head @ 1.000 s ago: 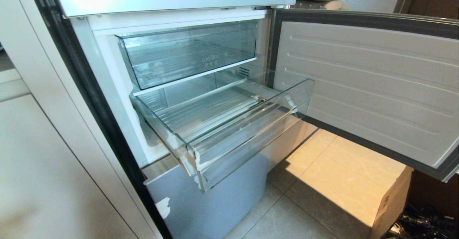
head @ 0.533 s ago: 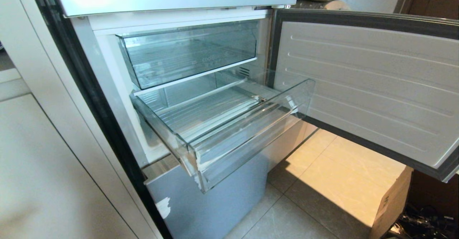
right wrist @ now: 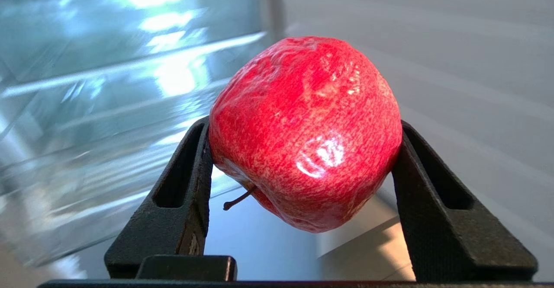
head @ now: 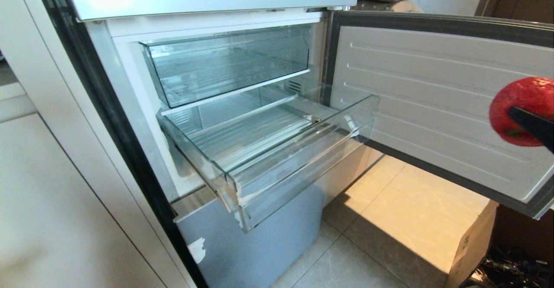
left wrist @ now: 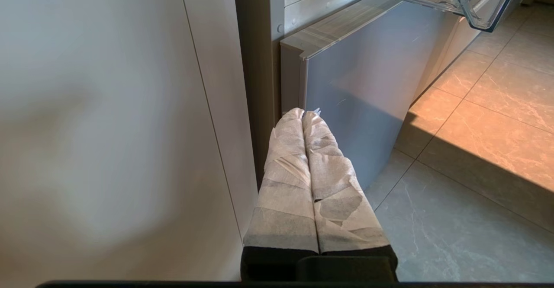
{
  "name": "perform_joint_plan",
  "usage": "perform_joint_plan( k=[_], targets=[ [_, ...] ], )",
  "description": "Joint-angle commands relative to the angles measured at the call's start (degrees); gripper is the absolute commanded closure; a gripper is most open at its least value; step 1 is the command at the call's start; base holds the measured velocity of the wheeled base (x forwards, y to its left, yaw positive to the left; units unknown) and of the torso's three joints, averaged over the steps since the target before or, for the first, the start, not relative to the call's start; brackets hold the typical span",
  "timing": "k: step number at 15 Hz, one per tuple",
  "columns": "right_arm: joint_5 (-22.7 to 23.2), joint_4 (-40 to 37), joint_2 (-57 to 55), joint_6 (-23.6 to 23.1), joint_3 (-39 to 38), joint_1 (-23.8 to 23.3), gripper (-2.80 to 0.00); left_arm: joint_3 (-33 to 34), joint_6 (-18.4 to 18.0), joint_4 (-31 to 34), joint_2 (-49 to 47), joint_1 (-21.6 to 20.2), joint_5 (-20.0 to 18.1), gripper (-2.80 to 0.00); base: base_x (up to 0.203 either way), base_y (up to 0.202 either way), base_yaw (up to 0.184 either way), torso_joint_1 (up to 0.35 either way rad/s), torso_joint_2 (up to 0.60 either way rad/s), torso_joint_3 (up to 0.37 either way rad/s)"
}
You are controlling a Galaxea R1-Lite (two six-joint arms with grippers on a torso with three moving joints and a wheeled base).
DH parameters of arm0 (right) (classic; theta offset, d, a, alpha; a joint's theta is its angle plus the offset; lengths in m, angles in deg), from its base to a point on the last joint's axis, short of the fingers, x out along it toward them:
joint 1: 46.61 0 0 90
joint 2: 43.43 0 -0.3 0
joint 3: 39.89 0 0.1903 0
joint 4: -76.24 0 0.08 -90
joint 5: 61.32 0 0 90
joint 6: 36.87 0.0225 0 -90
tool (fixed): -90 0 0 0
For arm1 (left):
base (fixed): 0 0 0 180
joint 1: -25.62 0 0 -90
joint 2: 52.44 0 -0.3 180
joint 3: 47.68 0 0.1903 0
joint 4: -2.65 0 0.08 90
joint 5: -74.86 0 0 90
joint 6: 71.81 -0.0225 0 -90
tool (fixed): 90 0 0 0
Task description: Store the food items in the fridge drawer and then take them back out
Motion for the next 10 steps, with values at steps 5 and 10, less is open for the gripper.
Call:
perform_joint_plan(
  k=[5,10],
  targets=[
    [2.4,-2.5,-26.9,0.5,20.7,6.4,0.00,0.0,0.0,0.0,-0.1,0.0,0.0,0.00,0.000,0.000,0.000,0.000,0.00,0.000],
    [3.1,-5.5,-43.4,3.1,38.7,10.3,0.00,0.0,0.0,-0.1,-0.1,0.0,0.0,0.00,0.000,0.000,0.000,0.000,0.00,0.000]
  ],
)
